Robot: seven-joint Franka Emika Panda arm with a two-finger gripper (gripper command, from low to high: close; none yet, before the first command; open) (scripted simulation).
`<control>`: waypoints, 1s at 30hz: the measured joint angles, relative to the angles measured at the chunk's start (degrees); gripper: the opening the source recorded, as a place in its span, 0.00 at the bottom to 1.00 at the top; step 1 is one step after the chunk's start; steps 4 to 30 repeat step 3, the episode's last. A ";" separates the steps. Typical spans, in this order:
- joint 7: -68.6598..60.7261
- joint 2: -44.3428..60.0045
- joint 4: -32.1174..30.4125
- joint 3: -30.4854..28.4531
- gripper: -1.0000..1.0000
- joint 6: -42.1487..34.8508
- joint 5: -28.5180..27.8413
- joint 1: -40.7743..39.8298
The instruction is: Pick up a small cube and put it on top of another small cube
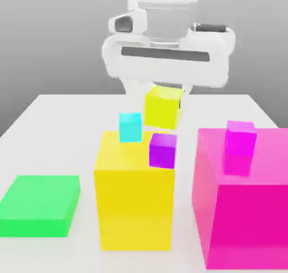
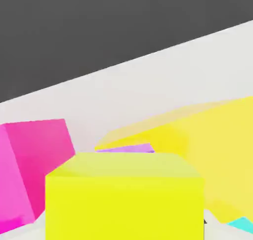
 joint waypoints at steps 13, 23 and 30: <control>0.00 0.00 0.00 0.00 1.00 0.00 0.00 0.00; 0.00 0.00 0.00 0.00 1.00 0.00 0.00 0.00; 0.00 0.00 0.00 0.00 1.00 0.00 0.00 0.00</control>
